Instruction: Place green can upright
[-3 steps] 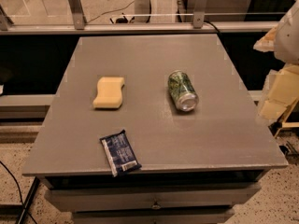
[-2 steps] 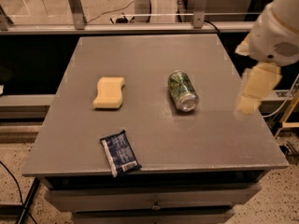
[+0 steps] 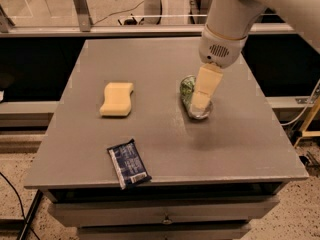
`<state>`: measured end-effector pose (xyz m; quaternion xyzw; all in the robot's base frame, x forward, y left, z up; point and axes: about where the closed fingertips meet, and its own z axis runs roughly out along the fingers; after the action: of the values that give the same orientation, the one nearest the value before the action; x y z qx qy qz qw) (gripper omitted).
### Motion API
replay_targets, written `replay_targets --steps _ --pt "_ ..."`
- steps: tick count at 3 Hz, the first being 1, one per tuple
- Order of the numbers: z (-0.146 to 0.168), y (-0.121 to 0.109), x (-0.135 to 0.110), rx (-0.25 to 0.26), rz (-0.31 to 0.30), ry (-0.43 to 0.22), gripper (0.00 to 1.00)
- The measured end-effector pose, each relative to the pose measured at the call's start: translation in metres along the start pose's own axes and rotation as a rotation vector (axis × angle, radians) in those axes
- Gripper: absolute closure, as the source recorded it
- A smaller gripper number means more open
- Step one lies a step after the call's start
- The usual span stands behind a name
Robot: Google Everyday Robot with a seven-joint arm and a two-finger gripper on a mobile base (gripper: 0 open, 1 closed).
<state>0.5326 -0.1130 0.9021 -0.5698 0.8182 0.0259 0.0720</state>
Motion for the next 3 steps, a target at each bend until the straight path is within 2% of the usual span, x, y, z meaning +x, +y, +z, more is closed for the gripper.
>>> replay_targets --steps 1,2,3 --pt "0.012 -0.018 -0.025 0.009 0.202 0.033 0.00" --pt "0.016 -0.033 -0.030 0.069 0.373 0.045 0.00" --pt "0.036 -0.046 -0.025 0.132 0.615 0.028 0.00"
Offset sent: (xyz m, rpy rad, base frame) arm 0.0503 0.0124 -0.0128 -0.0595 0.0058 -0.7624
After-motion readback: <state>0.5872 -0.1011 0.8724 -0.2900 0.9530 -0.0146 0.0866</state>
